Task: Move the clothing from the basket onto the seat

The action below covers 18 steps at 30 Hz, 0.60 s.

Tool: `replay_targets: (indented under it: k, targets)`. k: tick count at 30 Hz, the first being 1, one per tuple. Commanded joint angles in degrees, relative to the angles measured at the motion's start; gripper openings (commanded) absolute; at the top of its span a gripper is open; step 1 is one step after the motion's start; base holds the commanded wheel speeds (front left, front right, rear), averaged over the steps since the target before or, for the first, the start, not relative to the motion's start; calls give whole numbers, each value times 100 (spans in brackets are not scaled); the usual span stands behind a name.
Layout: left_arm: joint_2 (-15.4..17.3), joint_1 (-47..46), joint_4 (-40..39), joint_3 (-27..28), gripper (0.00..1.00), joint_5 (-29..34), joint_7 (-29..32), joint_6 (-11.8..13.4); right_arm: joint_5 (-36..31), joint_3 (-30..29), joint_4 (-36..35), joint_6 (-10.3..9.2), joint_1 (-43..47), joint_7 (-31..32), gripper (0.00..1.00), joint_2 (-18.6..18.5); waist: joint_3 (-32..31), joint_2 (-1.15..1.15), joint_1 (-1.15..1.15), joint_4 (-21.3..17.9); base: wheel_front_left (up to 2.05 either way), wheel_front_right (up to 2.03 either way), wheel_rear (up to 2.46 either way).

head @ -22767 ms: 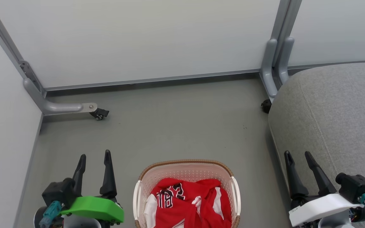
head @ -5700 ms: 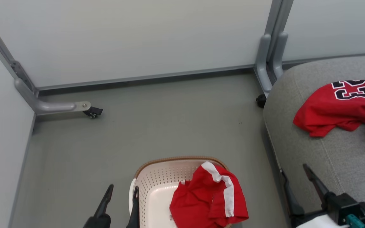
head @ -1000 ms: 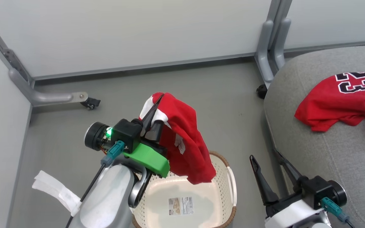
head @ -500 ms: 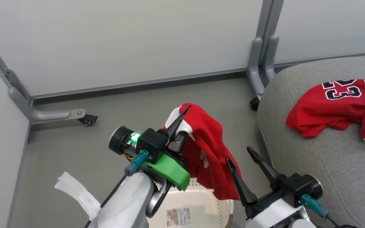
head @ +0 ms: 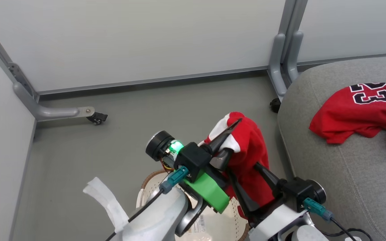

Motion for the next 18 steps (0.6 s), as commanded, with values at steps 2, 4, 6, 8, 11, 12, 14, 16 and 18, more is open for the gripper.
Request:
replay_targets:
  k: [2, 4, 6, 8, 11, 12, 14, 16, 18]
  targets:
    - [5, -141, -40, -142, 0, -48, -2, 54, -5, -88, 52, -6, -106, 0, 100, -20, 46, 0, 0, 85, 0, 0, 0]
    - [5, -192, -40, -255, 0, -49, 17, 55, -46, -144, 64, -6, -137, 0, 100, -12, 62, 0, 0, 120, 0, 0, 0]
    - [5, -209, -27, -325, 0, -54, 16, 84, -102, -120, 89, -6, -168, 0, 68, -28, 74, 0, 0, 148, 0, 0, 0]
    - [5, -229, 21, -365, 0, -23, 15, 99, -99, -134, 77, -6, -189, 0, 0, -39, 85, 0, 0, 170, 0, 0, 0]
    - [17, -234, 90, -382, 0, -8, 13, 114, -43, -148, 54, -7, -181, 0, 0, -77, 89, 0, 0, 184, 0, 0, 0]
    - [32, -225, 117, -380, 0, -13, 12, 120, -24, -196, 20, -6, -159, 0, 0, -73, 91, 0, 0, 186, 0, 0, 0]
    - [63, -211, 155, -380, 0, -1, 10, 129, 4, -238, -32, -6, -120, -1, 0, -78, 91, 0, 0, 188, 0, 0, 0]
    - [83, -167, 195, -375, 0, -6, 8, 143, 15, -283, -97, -6, -82, 0, 0, -81, 91, 0, 0, 188, 0, 0, 0]
    - [102, -127, 240, -364, 0, -17, 6, 143, 30, -303, -132, -6, -57, 0, 0, -93, 92, 0, 0, 184, 0, 0, 0]
